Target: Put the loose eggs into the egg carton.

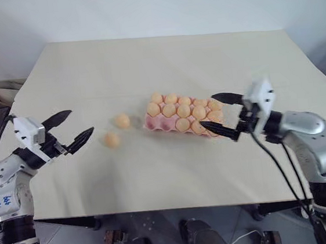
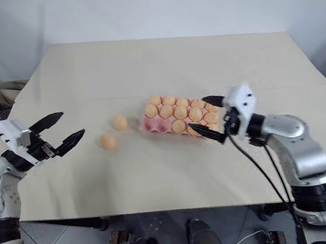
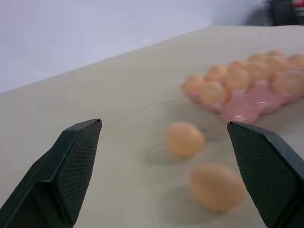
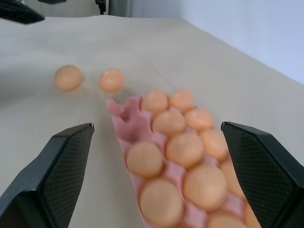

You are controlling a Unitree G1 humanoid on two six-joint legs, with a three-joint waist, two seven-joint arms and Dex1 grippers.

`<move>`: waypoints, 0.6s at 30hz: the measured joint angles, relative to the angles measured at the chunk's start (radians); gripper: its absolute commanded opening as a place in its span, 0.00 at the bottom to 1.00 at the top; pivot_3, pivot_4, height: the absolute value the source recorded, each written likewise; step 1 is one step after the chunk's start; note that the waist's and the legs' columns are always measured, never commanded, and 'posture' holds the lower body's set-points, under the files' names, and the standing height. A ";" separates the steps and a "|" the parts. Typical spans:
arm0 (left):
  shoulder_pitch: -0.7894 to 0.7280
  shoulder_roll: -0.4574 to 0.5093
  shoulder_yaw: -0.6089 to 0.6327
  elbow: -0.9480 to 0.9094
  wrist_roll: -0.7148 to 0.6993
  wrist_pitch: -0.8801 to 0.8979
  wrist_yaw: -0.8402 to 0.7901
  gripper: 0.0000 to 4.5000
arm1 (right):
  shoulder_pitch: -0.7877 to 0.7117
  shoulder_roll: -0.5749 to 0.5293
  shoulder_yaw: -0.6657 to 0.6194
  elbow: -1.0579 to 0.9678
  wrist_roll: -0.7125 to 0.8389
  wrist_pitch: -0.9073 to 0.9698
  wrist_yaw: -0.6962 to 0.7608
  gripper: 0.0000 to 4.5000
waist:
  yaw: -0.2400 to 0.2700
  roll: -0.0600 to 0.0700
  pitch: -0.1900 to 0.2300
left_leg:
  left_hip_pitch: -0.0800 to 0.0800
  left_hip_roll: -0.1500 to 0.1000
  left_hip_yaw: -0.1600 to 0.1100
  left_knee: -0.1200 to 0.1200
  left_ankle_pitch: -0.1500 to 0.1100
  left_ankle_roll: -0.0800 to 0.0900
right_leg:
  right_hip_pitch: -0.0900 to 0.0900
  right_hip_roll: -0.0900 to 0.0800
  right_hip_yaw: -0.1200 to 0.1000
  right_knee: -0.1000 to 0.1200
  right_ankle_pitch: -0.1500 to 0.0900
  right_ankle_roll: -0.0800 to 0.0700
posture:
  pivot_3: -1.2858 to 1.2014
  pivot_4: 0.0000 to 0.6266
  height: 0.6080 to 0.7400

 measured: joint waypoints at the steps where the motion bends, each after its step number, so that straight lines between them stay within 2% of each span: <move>1: 0.035 -0.007 0.020 -0.020 -0.001 0.001 0.020 1.00 | 0.021 -0.013 -0.030 0.018 0.011 -0.023 0.027 1.00 | 0.000 0.000 0.000 | 0.001 0.000 0.000 0.000 0.000 0.000 | 0.001 0.000 0.000 0.000 0.000 0.000 | 0.52 0.24 1.00; 4: 0.155 -0.033 0.073 -0.083 -0.003 0.012 0.080 1.00 | 0.088 -0.069 -0.104 0.090 0.040 -0.086 0.118 1.00 | 0.003 0.000 0.000 | 0.003 0.000 0.000 0.000 -0.002 0.003 | 0.003 -0.001 0.000 -0.001 0.000 0.000 | 0.52 0.24 1.00; 8: 0.243 -0.057 0.126 -0.143 -0.002 0.025 0.161 1.00 | 0.141 -0.122 -0.141 0.161 0.048 -0.129 0.192 1.00 | 0.002 0.000 0.000 | 0.004 -0.001 -0.001 0.001 -0.004 0.002 | 0.004 -0.002 0.000 -0.001 -0.001 -0.003 | 0.52 0.24 1.00; 11: 0.310 -0.093 0.174 -0.185 -0.003 0.033 0.238 1.00 | 0.177 -0.137 -0.170 0.209 0.048 -0.148 0.210 1.00 | 0.000 0.000 0.000 | 0.004 -0.001 -0.001 0.001 -0.004 0.002 | 0.005 -0.002 0.001 -0.002 -0.007 -0.015 | 0.52 0.24 1.00; 15: 0.400 -0.182 0.203 -0.276 -0.021 0.061 0.334 1.00 | 0.186 -0.141 -0.179 0.225 0.053 -0.164 0.219 1.00 | -0.001 0.000 0.000 | 0.004 -0.001 -0.001 0.001 -0.004 0.002 | 0.005 -0.002 0.001 -0.002 -0.006 -0.014 | 0.52 0.24 1.00; 18: 0.438 -0.204 0.208 -0.309 -0.022 0.066 0.359 1.00 | 0.186 -0.146 -0.181 0.227 0.057 -0.165 0.219 1.00 | 0.000 0.000 0.000 | 0.004 -0.001 -0.002 0.001 -0.004 0.002 | 0.005 -0.002 0.001 -0.002 -0.007 -0.015 | 0.52 0.24 1.00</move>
